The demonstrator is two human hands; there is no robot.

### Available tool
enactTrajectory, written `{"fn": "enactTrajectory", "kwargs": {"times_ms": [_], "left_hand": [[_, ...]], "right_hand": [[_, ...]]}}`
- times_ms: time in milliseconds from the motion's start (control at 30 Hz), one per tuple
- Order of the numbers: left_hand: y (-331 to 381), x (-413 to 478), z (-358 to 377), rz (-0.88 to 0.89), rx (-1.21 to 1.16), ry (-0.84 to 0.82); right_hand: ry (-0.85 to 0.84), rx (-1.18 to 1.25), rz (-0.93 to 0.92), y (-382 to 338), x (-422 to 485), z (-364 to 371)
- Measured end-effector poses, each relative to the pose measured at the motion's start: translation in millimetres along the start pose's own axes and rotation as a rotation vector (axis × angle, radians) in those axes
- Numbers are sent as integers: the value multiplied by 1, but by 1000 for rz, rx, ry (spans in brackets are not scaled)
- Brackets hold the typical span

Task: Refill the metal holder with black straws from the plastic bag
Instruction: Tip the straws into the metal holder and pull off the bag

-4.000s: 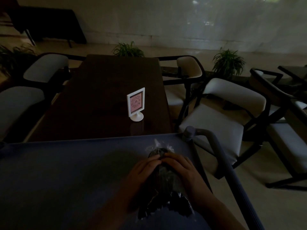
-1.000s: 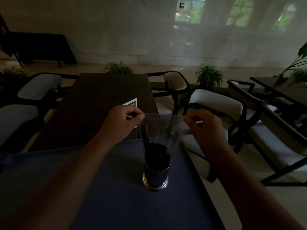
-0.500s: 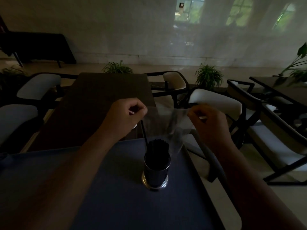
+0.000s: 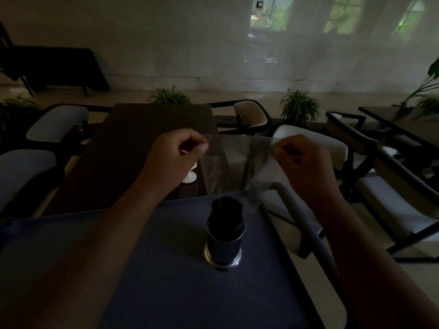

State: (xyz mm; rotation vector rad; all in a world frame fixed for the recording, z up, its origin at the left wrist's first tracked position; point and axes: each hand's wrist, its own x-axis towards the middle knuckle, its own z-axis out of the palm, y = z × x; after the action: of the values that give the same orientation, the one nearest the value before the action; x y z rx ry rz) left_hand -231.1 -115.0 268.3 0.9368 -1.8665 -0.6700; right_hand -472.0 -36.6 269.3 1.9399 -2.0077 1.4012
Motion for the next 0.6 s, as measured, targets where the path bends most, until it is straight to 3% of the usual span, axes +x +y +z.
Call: {"fn": "enactTrajectory", "kwargs": {"times_ms": [600], "left_hand": [[38,16,-47,178,-50,192]], "right_hand": [[150,85,-154,-48,35,-30]]}}
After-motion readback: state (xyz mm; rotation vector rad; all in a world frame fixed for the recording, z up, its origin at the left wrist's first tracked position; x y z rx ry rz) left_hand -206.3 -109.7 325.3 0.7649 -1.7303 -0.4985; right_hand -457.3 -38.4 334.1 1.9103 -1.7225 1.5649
